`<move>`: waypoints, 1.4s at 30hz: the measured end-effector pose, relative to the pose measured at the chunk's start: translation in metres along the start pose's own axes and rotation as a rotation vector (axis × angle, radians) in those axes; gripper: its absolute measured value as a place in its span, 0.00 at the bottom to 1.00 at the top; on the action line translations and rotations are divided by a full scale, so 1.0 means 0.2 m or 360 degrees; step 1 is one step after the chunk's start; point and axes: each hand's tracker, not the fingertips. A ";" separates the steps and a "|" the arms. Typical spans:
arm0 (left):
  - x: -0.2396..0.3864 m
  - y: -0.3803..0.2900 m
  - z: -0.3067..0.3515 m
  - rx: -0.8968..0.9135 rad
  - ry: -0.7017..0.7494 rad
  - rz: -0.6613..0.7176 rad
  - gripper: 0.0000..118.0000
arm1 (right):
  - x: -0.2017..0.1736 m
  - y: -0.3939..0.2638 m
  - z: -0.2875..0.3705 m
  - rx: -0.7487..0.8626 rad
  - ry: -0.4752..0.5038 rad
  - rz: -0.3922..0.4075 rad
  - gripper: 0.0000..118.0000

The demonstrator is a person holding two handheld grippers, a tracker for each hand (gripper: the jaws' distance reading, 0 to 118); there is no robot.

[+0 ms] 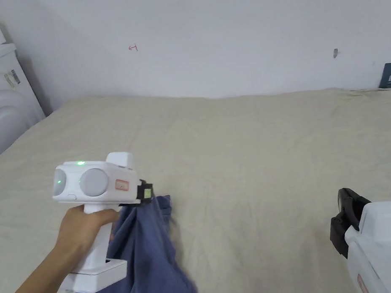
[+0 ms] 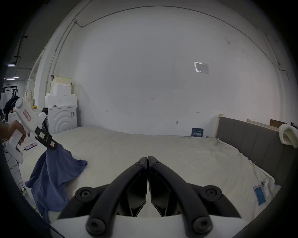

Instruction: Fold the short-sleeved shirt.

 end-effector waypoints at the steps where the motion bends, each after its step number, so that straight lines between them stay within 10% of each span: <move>1: 0.08 0.03 0.01 0.0016 -0.0041 -0.0049 0.09 | 0.02 0.00 0.01 0.0004 -0.0020 -0.0001 0.00; 20: 1.29 0.14 -0.08 0.0032 -0.0757 -0.0579 0.09 | 0.51 0.00 0.22 0.0003 -0.0430 -0.0015 0.00; 42: 1.44 -0.62 -0.89 -0.0660 -0.0464 -0.0593 0.09 | 0.52 -0.14 0.22 -0.0117 -0.0419 -0.0041 0.00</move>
